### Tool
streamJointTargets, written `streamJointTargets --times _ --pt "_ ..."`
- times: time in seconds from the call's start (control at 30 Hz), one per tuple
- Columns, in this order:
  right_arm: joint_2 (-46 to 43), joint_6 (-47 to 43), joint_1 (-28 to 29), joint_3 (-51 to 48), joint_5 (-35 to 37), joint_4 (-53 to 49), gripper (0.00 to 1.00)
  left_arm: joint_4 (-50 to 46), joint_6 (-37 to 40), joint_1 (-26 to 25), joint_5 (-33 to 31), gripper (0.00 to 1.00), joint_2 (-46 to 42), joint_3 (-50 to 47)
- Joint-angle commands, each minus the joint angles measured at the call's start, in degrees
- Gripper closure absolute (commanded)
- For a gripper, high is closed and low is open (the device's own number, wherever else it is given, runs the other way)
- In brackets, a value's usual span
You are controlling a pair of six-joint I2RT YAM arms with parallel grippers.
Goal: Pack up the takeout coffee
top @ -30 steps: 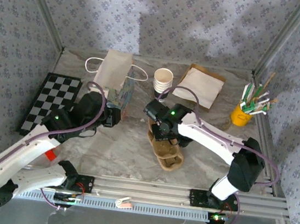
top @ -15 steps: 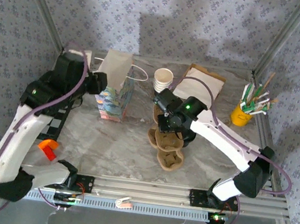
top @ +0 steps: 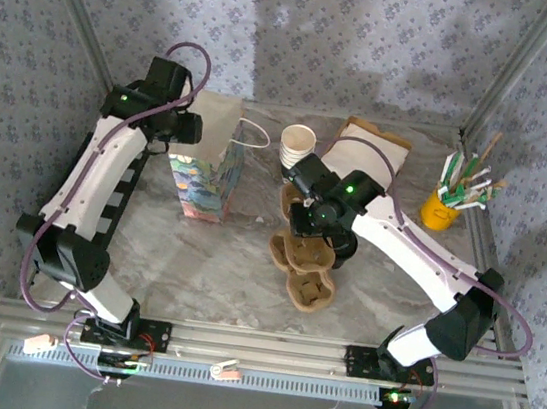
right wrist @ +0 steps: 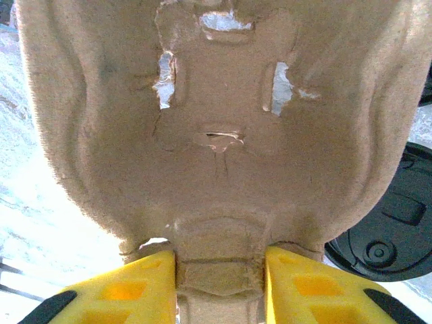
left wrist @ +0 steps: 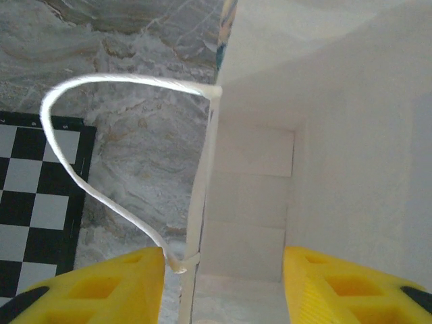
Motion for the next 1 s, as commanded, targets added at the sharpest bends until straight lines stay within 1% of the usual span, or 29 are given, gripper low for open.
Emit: streamJointTargets --times 0.0,0.13,0.3,0.37,0.4,0.43,0.53,0.7,0.87,0.9,0.97 --pt "-0.8 -1.0 -0.5 1.9 -0.9 -1.3 0.65 -2.1 1.9 0.3 0.5 0.54 -0.4 0.8" --pt "-0.9 -1.0 -0.5 2.5 -0.8 -1.8 0.66 -3.4 2.2 0.7 1.4 0.7 1.2 1.3" --pt "-1.3 0.0 -0.5 3.4 -0.6 -2.5 0.66 -4.5 1.7 0.9 2.3 0.8 1.3 2.3" --pt "-1.6 0.2 -0.5 3.5 -0.4 -2.7 0.66 -5.9 0.2 0.9 2.2 0.88 1.4 2.7" --pt "-1.7 0.4 -0.5 3.7 -0.5 -3.0 0.66 -6.3 -0.4 0.9 3.5 0.9 0.8 2.3" --pt "-1.8 0.5 -0.5 3.9 -0.4 -3.4 0.66 -5.9 -1.2 0.9 4.6 0.91 0.0 1.4" --pt "-2.0 0.8 -0.5 5.1 -0.1 -5.0 0.66 -4.1 -5.5 0.9 6.0 0.99 -3.7 -2.5" --pt "-3.6 1.5 -0.5 6.3 0.3 -7.0 0.66 -2.9 -13.7 0.6 8.5 1.0 -9.9 -8.5" --pt "-5.6 1.9 -0.6 7.0 1.0 -9.3 0.66 -3.3 -19.9 -1.5 5.6 1.0 -16.2 -13.2" --pt "-6.0 2.0 -0.7 7.1 0.9 -9.6 0.66 -3.4 -20.4 -2.3 6.3 1.0 -17.3 -14.0" --pt "-6.7 2.1 -0.7 7.5 1.1 -10.4 0.66 -3.5 -23.0 -4.6 5.3 1.0 -19.4 -15.6"
